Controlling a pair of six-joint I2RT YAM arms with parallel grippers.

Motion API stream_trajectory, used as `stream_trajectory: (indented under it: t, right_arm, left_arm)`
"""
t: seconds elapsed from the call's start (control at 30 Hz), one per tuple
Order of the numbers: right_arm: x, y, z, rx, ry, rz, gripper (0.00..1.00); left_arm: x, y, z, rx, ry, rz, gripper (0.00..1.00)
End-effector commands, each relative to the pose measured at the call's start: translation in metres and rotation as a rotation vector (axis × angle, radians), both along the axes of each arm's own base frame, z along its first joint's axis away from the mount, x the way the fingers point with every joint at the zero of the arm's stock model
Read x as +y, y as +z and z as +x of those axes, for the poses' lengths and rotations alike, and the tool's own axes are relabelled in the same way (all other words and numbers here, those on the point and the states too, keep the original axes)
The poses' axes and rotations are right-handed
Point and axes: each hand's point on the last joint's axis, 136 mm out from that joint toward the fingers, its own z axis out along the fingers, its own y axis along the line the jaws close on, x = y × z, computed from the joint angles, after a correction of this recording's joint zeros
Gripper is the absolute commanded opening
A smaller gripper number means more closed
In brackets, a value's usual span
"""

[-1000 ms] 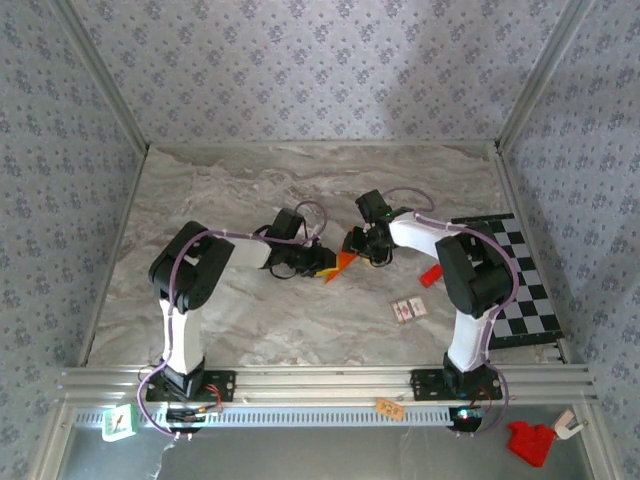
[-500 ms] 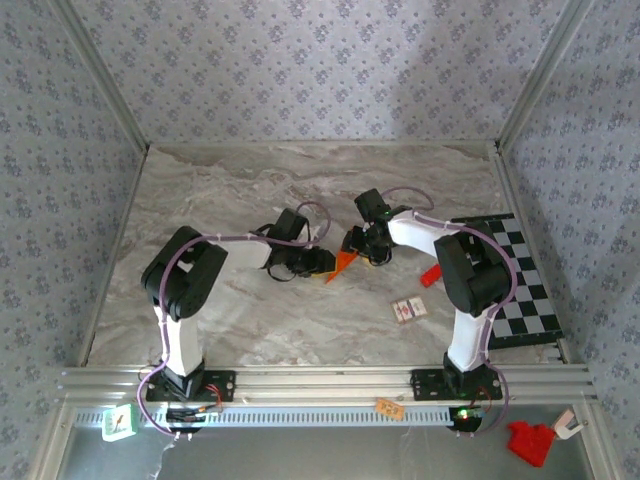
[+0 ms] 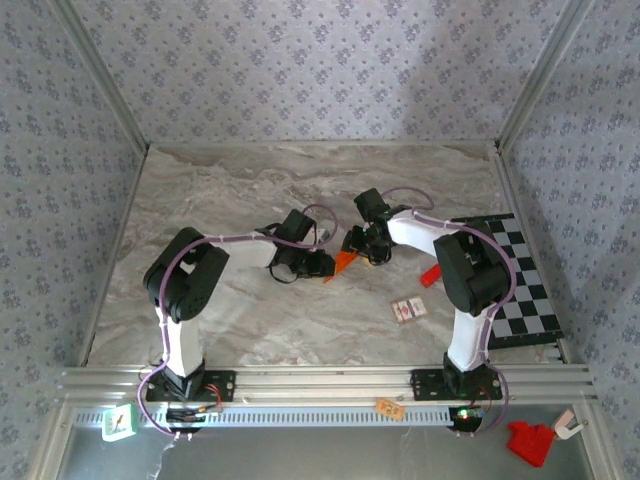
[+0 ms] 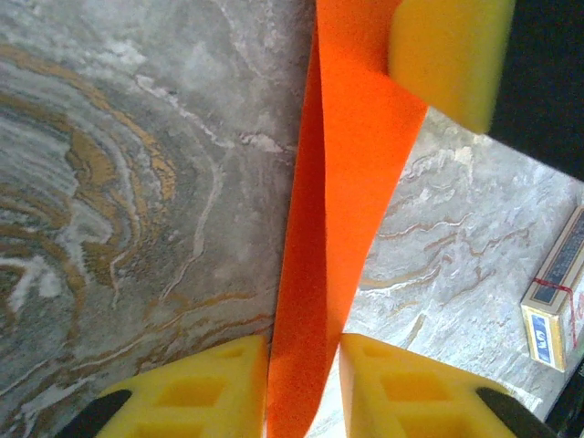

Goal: Fold a paper plane with a square sheet of paper (pick it up from the middle)
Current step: Fold the wing for the fifth time at the center of the table.

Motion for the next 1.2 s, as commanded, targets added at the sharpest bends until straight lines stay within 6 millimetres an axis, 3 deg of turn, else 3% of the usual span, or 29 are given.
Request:
stream_trajectory:
  t: [0.0,0.47,0.8,1.17]
  right_arm:
    - [-0.038,-0.067,-0.041,0.188,-0.029,-0.177,0.56]
    - [-0.041,-0.075,-0.045,0.209,-0.030,-0.192,0.54]
    - [-0.043,-0.080,-0.048,0.222,-0.027,-0.201,0.53]
    - [-0.043,-0.082,-0.050,0.229,-0.026,-0.202,0.53]
  left_arm:
    - [0.003,-0.007,-0.001,0.017,-0.008,0.043,0.25]
    - [0.001,-0.008,-0.001,0.038,-0.004,0.032,0.17]
    - [0.001,0.000,0.002,0.034,0.008,0.026,0.18]
    - [-0.001,0.056,0.014,-0.091,0.054,-0.050,0.27]
